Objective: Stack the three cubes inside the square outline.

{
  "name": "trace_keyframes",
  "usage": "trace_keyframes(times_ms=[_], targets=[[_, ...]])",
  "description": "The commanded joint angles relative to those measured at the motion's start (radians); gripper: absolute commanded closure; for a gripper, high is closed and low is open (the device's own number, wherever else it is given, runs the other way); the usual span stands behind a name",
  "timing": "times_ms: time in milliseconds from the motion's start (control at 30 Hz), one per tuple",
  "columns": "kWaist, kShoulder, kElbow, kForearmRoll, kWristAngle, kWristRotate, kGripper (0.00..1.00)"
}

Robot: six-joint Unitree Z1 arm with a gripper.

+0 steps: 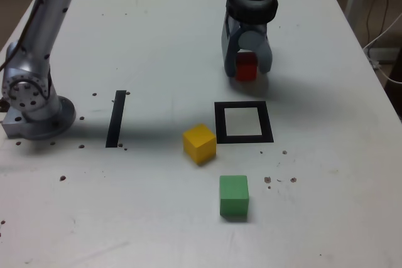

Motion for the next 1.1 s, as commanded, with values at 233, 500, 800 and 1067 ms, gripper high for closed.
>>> trace_keyframes(times_ms=[233, 500, 800, 1067], targets=[[-0.054, -0.089, 0.03, -0.007, -0.058, -0.021, 0.92], [-0.192, -0.135, 0.089, -0.006, -0.061, -0.122, 0.92], [-0.324, -0.126, 0.144, -0.02, -0.061, -0.269, 0.92], [-0.343, -0.095, 0.167, -0.071, -0.061, -0.311, 0.92]])
